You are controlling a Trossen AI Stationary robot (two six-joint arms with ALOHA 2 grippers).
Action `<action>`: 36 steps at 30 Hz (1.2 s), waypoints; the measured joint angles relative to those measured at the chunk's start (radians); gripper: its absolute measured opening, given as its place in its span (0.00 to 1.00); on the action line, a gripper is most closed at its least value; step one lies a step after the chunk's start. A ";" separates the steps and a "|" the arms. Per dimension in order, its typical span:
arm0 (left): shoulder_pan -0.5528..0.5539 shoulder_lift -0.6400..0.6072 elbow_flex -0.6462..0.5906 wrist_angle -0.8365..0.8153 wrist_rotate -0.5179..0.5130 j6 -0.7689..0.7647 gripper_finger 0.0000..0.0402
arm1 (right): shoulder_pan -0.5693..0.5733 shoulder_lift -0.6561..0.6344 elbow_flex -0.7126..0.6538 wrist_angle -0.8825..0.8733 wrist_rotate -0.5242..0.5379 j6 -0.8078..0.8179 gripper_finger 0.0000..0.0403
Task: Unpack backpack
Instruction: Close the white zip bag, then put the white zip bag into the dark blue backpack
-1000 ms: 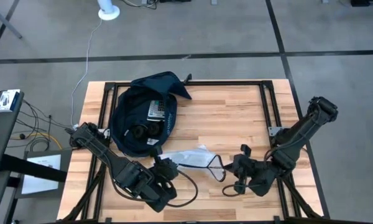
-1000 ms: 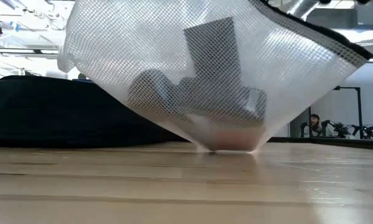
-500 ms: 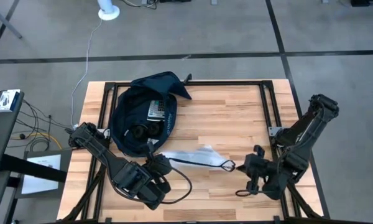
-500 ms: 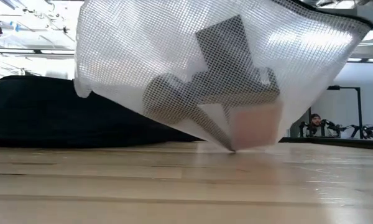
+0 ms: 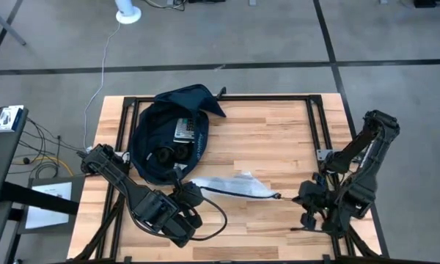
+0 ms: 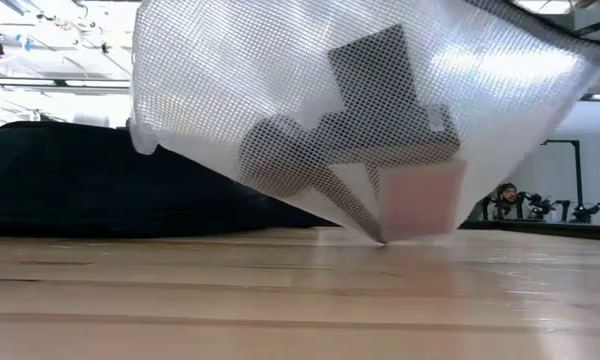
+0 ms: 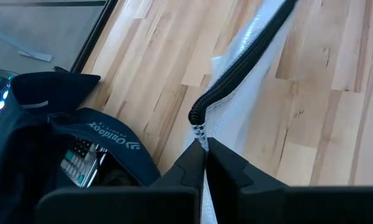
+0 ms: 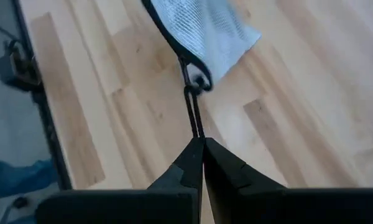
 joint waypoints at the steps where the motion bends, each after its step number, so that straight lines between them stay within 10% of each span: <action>1: 0.000 0.000 0.000 0.000 0.000 -0.004 0.00 | 0.009 0.000 0.000 0.000 -0.002 0.008 0.00; 21: 0.005 0.000 -0.001 0.121 -0.002 0.079 0.00 | 0.022 -0.001 0.001 0.047 -0.008 0.000 0.02; 30: 0.012 0.000 -0.001 0.155 -0.002 0.086 0.00 | -0.049 -0.015 0.015 0.234 -0.008 -0.198 0.37; 36: 0.044 0.000 -0.001 0.265 -0.002 0.089 0.00 | -0.107 0.010 0.005 0.580 -0.004 -0.658 0.56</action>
